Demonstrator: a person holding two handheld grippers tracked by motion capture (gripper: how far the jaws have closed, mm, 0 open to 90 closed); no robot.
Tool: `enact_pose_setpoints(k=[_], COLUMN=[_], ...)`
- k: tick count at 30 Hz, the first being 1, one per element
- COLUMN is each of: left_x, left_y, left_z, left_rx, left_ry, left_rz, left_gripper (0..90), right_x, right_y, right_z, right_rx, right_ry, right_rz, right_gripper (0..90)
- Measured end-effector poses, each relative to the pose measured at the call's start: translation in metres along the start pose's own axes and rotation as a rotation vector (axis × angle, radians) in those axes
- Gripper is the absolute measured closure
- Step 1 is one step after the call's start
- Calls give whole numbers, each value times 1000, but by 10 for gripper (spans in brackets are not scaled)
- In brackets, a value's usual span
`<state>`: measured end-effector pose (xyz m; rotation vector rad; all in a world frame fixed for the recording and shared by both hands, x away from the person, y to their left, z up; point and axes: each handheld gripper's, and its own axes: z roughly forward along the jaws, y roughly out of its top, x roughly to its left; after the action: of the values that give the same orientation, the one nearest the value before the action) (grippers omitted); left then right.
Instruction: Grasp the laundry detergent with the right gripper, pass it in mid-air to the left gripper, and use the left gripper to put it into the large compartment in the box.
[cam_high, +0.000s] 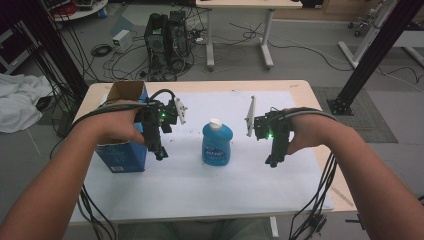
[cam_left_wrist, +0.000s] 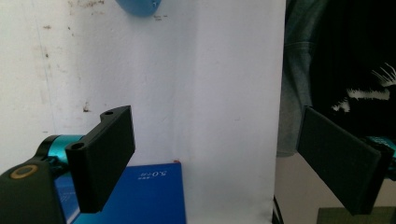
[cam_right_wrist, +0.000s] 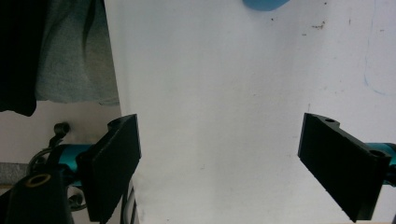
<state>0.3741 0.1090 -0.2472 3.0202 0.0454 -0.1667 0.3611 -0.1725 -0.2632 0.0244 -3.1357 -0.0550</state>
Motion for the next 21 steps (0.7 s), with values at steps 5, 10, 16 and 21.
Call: enact_pose_setpoints(k=[5, 10, 16, 21], left_x=[0, -1, 1, 0], left_y=[0, -1, -2, -2], left_z=[0, 2, 3, 4], left_rx=[9, 7, 1, -8], left_ry=[12, 4, -3, 0], left_rz=[9, 8, -1, -1], left_gripper=[116, 116, 116, 117], right_x=[2, 2, 2, 1], right_y=[-1, -1, 0, -3], right_z=[-1, -1, -1, -4], right_rx=[2, 6, 0, -17], right_ry=[-5, -13, -16, -16], right_rz=[1, -3, 1, 14], right_gripper=[122, 122, 122, 121])
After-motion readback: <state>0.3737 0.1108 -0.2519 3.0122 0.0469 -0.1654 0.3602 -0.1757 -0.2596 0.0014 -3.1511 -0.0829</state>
